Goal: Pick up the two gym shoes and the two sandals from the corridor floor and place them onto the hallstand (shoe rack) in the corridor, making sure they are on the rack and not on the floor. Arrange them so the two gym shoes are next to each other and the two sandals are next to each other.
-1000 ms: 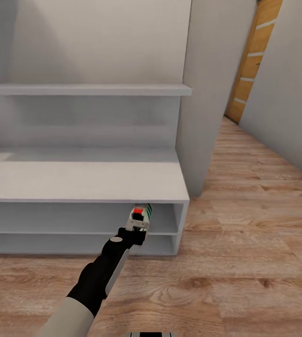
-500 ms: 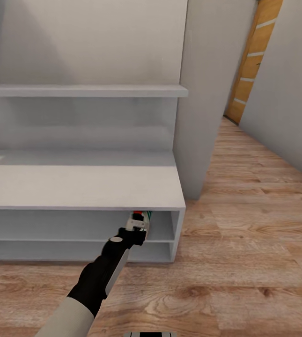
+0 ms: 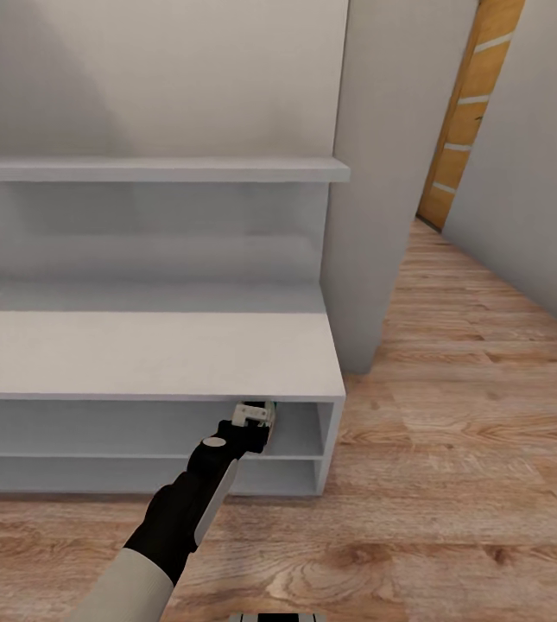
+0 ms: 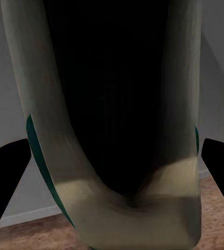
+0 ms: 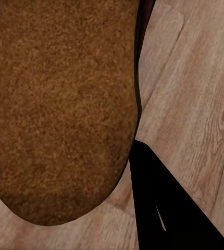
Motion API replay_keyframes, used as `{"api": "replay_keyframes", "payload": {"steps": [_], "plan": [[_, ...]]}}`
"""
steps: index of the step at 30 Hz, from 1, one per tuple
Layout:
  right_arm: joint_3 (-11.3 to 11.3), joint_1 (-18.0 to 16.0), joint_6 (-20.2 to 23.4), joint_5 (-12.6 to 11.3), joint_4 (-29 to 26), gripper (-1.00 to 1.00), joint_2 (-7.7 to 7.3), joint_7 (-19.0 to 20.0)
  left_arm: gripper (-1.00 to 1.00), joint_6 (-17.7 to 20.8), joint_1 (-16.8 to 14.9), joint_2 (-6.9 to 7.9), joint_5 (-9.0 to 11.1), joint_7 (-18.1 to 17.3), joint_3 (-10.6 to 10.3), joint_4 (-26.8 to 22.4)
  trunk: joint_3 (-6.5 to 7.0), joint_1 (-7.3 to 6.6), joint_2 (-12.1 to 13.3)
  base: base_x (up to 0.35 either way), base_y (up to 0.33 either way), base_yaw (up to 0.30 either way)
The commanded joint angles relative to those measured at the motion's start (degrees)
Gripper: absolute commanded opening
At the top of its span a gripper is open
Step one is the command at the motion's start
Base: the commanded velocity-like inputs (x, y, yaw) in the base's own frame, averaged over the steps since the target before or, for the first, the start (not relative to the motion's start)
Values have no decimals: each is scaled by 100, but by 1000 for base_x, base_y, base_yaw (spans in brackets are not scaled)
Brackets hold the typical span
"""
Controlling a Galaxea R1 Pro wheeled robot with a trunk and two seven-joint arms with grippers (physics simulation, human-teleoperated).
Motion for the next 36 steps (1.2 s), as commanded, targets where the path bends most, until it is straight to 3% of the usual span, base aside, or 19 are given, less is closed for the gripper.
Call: {"api": "replay_keyframes", "payload": {"steps": [1, 10, 18, 24, 36], "plan": [[-4, -5, 32, 9, -5, -100, 0, -11, -100, 25, -3, 2, 47, 50, -12, -6, -5, -1, -2, 3, 0, 0], [-4, -5, 32, 9, -5, -100, 1, -11, -100, 25, -3, 2, 47, 48, -12, -7, -182, 19, -13, 0, 0, 0], [-4, -5, 32, 9, -5, -100, 1, -11, -100, 25, -3, 2, 47, 51, -12, -8, -182, 19, -13, 0, 0, 0], [-4, -5, 32, 9, -5, -100, 1, -11, -100, 25, -2, 2, 47, 50, -12, -6, -315, 35, -21, 0, 0, 0], [-4, -5, 32, 9, -5, -100, 0, -11, -100, 25, -3, 2, 47, 53, -12, -6, -315, 35, -21, 0, 0, 0]]}}
